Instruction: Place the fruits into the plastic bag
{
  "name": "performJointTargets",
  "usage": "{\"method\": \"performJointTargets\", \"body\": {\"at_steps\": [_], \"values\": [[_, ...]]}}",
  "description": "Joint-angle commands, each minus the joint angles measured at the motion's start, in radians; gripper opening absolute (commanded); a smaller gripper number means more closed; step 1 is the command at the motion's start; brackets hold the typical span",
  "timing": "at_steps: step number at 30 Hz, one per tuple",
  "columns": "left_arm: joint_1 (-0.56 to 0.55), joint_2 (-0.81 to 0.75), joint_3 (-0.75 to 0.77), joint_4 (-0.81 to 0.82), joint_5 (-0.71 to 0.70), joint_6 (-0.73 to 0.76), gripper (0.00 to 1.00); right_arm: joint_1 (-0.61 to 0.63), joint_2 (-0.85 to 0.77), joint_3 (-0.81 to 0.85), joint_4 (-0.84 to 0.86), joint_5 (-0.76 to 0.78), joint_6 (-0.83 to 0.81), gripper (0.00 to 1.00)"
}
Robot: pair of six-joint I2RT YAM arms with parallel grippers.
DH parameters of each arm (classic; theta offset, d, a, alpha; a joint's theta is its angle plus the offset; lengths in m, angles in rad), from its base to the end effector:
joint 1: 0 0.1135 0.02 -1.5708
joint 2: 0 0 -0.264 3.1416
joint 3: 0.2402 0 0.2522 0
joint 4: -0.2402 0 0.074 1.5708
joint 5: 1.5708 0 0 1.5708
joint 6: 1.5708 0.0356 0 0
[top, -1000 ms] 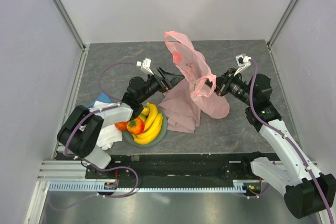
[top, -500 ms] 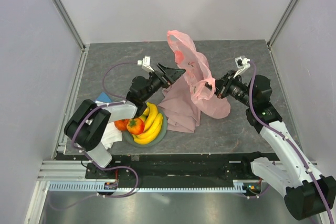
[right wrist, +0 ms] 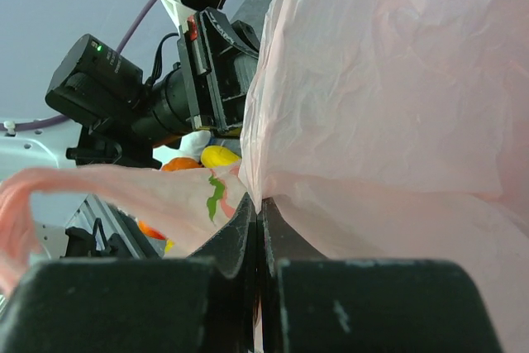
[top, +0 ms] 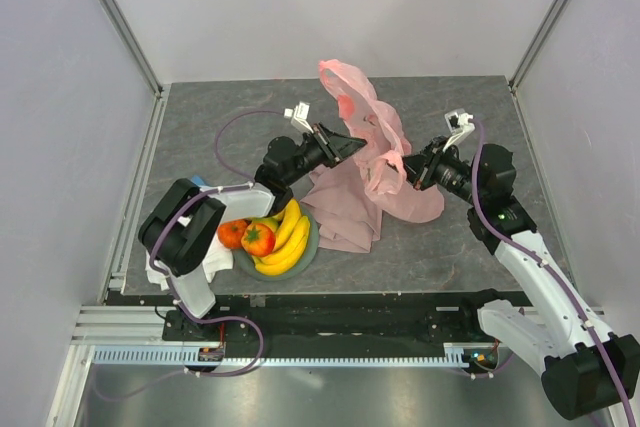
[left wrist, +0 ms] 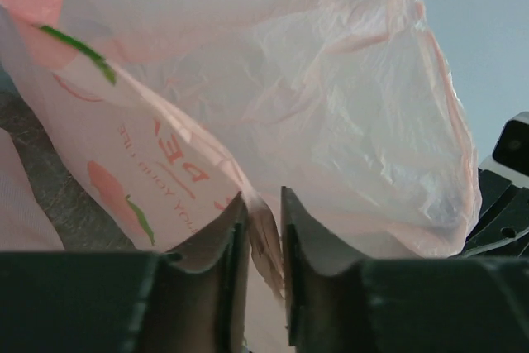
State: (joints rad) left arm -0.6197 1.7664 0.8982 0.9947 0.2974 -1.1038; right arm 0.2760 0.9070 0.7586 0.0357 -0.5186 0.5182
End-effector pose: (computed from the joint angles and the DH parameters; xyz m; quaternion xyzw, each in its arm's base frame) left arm 0.3054 -0.2307 0.2379 -0.0488 0.6613 -0.6270 0.4089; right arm 0.1999 0.0749 0.3328 -0.0825 0.7362 0.4254 0.5198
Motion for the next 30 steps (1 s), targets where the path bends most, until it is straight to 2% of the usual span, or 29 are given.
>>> {"method": "performJointTargets", "body": {"at_steps": [1,3,4,7,10,16,26,30], "values": [[-0.003,-0.022,0.045,-0.042,0.048,0.090,0.08,-0.001,-0.007,-0.010,0.003,0.012,-0.027,0.00],[-0.003,-0.048,0.045,-0.091,0.058,0.168,0.01,0.000,0.000,0.004,-0.028,0.040,-0.049,0.15],[-0.005,-0.082,0.047,-0.114,0.062,0.205,0.02,0.000,0.000,0.016,-0.066,0.055,-0.056,0.33],[-0.012,-0.158,0.047,-0.249,0.060,0.404,0.02,-0.001,0.007,0.054,-0.130,0.126,-0.093,0.58],[-0.020,-0.197,0.048,-0.342,0.062,0.505,0.02,-0.001,0.024,0.100,-0.177,0.196,-0.131,0.68],[-0.032,-0.246,0.044,-0.403,0.100,0.579,0.01,0.025,0.075,0.204,-0.220,0.284,-0.194,0.82],[-0.043,-0.260,0.059,-0.430,0.141,0.614,0.02,0.100,0.202,0.364,-0.283,0.541,-0.309,0.84],[-0.046,-0.269,0.065,-0.456,0.140,0.639,0.02,0.111,0.219,0.401,-0.293,0.598,-0.365,0.84]]}}
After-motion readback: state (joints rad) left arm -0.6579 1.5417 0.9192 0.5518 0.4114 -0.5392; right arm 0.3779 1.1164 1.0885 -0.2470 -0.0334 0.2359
